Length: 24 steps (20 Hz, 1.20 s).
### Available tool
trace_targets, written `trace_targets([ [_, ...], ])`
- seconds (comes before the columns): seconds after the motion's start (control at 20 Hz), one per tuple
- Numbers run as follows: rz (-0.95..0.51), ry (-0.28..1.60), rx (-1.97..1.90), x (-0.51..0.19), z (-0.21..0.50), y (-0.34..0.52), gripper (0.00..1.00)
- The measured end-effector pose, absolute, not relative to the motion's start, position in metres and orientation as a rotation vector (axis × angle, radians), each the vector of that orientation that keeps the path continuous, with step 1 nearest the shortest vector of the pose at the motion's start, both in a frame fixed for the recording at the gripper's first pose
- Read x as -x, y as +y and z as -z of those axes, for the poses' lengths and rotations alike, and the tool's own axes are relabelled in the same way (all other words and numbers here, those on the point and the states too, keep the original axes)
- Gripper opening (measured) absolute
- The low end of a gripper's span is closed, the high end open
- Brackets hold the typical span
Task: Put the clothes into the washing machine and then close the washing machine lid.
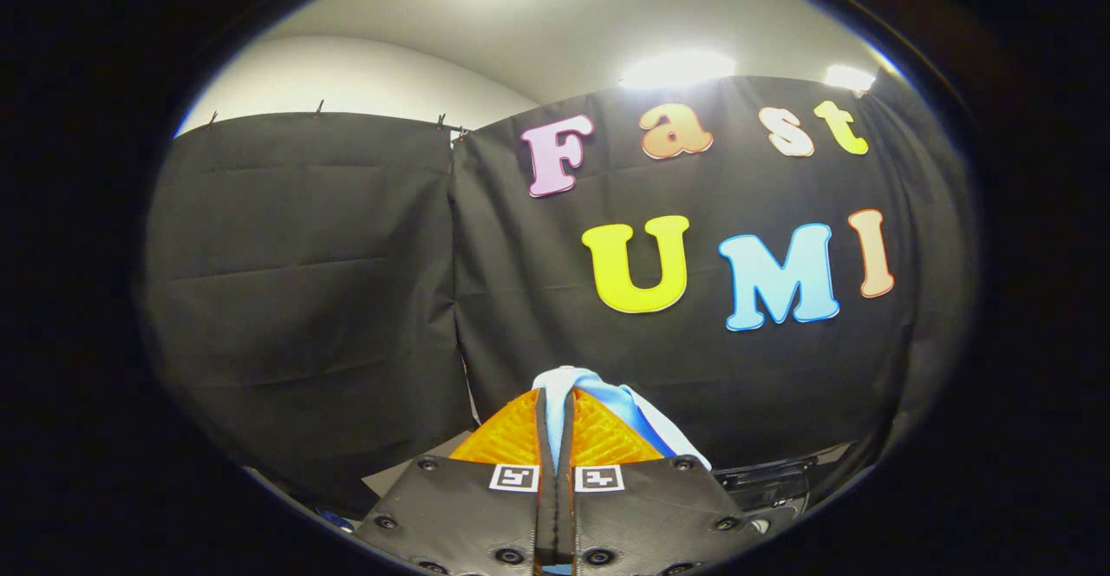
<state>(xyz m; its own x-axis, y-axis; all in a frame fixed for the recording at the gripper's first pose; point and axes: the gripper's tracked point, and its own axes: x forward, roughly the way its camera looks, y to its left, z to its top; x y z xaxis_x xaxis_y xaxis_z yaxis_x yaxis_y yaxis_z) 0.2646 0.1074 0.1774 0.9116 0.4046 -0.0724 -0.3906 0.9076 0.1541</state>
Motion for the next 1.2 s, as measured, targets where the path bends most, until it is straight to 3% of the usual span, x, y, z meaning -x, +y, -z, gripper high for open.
trace_targets([
  [0.75, -0.207, 0.185, -0.069, -0.267, -0.111, -0.029, 0.01],
  [1.2, -0.162, 0.304, -0.119, -0.275, -0.019, -0.061, 0.01],
])
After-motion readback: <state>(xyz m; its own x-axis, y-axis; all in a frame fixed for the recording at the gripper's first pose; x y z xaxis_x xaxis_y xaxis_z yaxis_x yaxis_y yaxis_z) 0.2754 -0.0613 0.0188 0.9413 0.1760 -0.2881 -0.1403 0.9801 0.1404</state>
